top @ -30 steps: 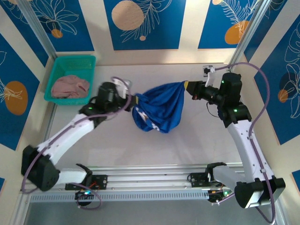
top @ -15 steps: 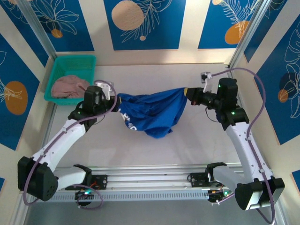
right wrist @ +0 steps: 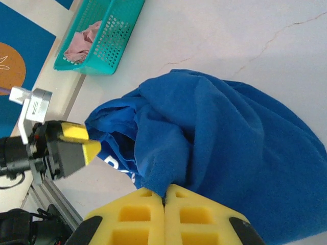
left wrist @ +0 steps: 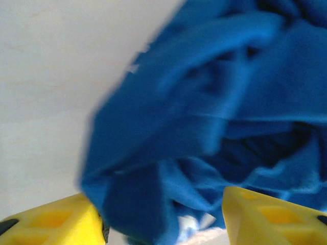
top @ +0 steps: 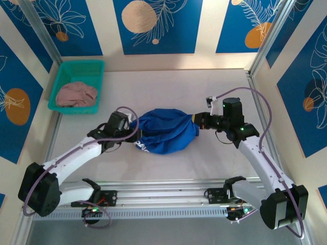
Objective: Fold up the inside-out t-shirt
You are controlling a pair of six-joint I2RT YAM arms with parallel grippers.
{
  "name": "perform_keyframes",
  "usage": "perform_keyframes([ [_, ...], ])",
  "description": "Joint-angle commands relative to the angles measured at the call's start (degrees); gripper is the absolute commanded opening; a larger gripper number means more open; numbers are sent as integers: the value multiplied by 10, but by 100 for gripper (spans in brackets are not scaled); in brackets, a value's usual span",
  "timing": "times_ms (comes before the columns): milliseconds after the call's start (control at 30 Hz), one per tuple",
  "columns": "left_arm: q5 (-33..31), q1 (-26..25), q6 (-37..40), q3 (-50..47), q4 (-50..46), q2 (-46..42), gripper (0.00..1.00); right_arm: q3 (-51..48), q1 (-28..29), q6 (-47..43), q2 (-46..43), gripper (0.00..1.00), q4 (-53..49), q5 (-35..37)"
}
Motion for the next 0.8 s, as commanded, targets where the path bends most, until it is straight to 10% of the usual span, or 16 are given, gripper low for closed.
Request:
perform_keyframes([
  [0, -47, -47, -16, 30, -12, 3, 59, 4, 5, 5, 4, 0, 11, 2],
  [133, -100, -89, -7, 35, -13, 7, 60, 8, 7, 2, 8, 0, 11, 3],
  [500, 30, -119, 103, 59, 62, 81, 62, 9, 7, -6, 18, 0, 13, 5],
  [633, -73, -131, 106, 56, 43, 51, 63, 11, 6, -9, 18, 0, 12, 6],
  [767, -350, -143, 30, 45, -63, -29, 64, 13, 6, -10, 19, 0, 10, 7],
])
